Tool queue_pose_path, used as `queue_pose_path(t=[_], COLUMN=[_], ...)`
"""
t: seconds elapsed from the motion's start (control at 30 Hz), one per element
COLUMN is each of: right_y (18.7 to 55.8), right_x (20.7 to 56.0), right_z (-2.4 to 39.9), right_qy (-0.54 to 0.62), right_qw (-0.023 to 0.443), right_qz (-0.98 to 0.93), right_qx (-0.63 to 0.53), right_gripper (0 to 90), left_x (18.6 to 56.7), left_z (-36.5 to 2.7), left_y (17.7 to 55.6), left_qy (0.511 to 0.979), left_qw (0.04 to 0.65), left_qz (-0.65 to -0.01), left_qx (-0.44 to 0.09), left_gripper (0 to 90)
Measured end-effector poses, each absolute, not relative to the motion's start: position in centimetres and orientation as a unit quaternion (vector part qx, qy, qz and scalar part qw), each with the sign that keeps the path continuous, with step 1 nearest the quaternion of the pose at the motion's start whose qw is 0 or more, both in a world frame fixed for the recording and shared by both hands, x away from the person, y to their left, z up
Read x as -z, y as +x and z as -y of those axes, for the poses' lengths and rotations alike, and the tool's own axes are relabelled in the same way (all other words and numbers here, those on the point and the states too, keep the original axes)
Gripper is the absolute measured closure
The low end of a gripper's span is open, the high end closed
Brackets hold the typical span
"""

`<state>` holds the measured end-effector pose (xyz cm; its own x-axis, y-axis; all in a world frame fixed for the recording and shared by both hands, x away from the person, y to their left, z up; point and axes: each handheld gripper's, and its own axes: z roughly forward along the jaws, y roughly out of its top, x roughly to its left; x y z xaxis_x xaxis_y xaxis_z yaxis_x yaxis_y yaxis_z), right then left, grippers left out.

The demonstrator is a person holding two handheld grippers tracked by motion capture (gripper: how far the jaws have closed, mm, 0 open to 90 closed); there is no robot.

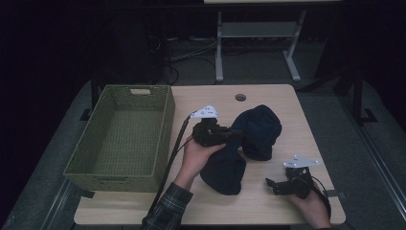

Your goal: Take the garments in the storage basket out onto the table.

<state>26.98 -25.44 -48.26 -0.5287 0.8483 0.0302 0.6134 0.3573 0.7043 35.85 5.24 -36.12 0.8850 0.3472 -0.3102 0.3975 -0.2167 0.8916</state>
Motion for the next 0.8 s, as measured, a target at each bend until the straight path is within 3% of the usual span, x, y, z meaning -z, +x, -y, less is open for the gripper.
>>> queue_pose_path(t=[0.47, 0.8], right_y=[27.0, 27.0], right_x=[48.3, 48.3], right_z=[25.4, 25.4], right_qy=[0.455, 0.455], right_qw=[0.173, 0.173], right_qz=[-0.806, -0.806], right_qx=[-0.338, -0.338], right_gripper=[2.3, 2.3], left_x=[40.5, 42.6], left_z=[-8.3, -9.8], left_y=[37.6, 38.0], left_qy=[0.776, 0.794], left_qw=[0.555, 0.505], left_qz=[-0.298, -0.338], left_qx=[0.03, -0.015], left_gripper=[82.2, 80.5])
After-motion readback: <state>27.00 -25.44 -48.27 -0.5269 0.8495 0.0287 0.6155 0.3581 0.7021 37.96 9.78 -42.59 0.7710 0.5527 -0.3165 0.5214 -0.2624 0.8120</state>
